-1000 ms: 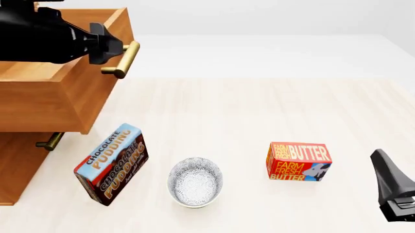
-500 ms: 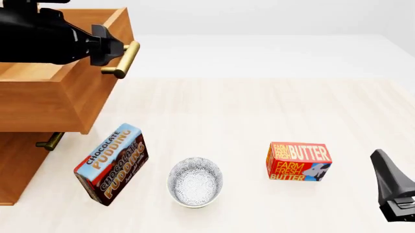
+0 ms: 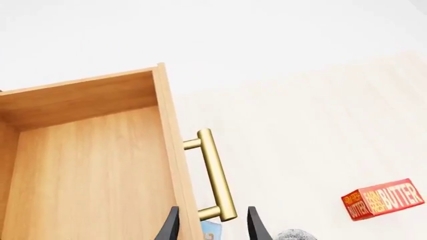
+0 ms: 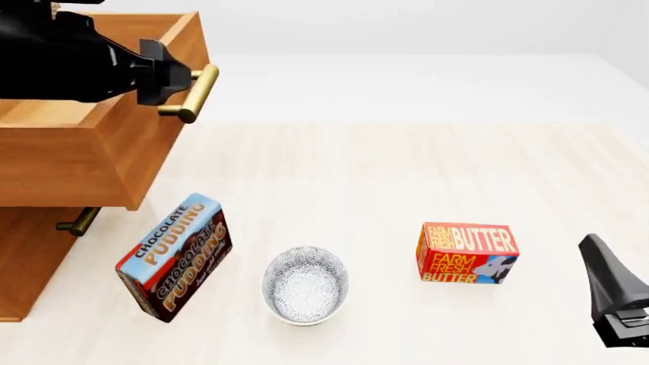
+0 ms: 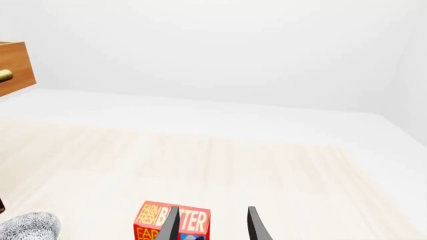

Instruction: Put the bowl in the top drawer of the cabinet.

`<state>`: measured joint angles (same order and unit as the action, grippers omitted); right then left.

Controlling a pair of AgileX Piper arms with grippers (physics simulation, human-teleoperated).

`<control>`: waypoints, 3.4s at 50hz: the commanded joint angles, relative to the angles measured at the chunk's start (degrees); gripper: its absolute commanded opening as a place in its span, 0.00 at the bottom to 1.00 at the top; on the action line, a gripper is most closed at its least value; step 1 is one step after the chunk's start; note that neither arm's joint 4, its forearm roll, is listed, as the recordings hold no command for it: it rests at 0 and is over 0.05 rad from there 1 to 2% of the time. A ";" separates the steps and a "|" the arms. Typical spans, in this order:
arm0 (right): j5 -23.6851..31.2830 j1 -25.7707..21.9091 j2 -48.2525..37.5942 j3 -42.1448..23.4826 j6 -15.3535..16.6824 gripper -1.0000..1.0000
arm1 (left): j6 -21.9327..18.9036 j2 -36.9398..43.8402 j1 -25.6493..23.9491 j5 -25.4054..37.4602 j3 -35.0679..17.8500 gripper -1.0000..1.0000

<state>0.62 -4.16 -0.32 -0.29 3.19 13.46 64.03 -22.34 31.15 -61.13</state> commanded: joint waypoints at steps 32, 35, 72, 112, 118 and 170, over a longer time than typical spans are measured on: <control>-0.23 -0.19 -0.20 -0.01 0.20 1.00 | -12.73 -10.08 -7.76 3.99 -8.34 1.00; -0.20 -0.18 -0.17 0.00 0.18 1.00 | -12.72 -10.15 -8.10 3.86 -8.13 1.00; 0.09 -0.24 0.21 -0.10 0.41 1.00 | -8.90 -11.93 -21.48 -2.04 1.87 1.00; -0.05 -0.29 0.12 0.02 -0.04 1.00 | -2.27 -4.91 -20.89 -10.56 10.89 1.00; -0.05 -0.26 0.13 0.01 -0.10 1.00 | -1.96 -4.38 -20.91 -11.14 11.57 1.00; 0.00 -0.25 0.12 -0.05 -0.20 1.00 | 2.36 5.04 -16.70 -20.52 19.41 1.00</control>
<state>0.62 -4.41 -0.21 -0.34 2.99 15.06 67.51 -39.17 12.08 -42.80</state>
